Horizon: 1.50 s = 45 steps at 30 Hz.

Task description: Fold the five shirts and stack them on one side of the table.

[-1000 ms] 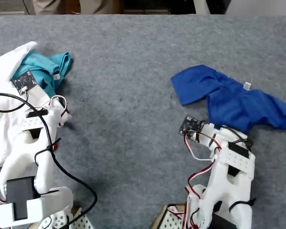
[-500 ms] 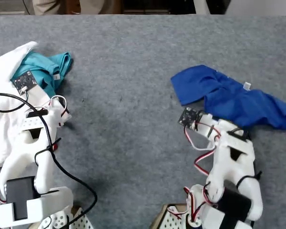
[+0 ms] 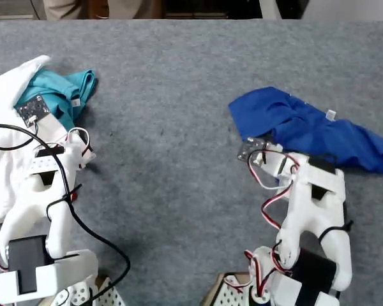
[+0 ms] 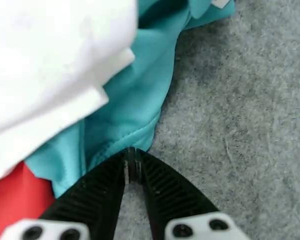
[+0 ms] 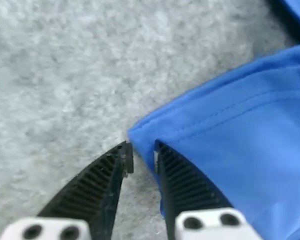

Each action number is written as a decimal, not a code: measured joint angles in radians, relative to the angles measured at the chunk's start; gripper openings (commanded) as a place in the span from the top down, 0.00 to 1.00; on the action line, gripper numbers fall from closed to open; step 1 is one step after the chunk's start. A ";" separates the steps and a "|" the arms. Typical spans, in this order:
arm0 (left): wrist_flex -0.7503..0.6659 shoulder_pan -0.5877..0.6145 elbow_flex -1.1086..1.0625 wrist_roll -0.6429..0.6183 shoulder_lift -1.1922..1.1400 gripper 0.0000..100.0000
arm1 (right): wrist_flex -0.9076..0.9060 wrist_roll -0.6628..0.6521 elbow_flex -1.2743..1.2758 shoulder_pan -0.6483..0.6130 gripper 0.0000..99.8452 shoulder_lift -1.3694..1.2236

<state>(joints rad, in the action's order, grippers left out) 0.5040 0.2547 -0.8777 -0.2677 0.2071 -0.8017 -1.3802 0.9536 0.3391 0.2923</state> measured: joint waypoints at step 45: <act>0.000 -0.002 0.000 0.000 -0.003 0.98 | -0.026 0.029 -0.170 -0.054 0.98 -0.259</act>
<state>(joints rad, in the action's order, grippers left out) 0.5040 0.2532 -0.8777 -0.2677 0.2041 -0.8278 -1.3510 0.7833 0.2854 0.0330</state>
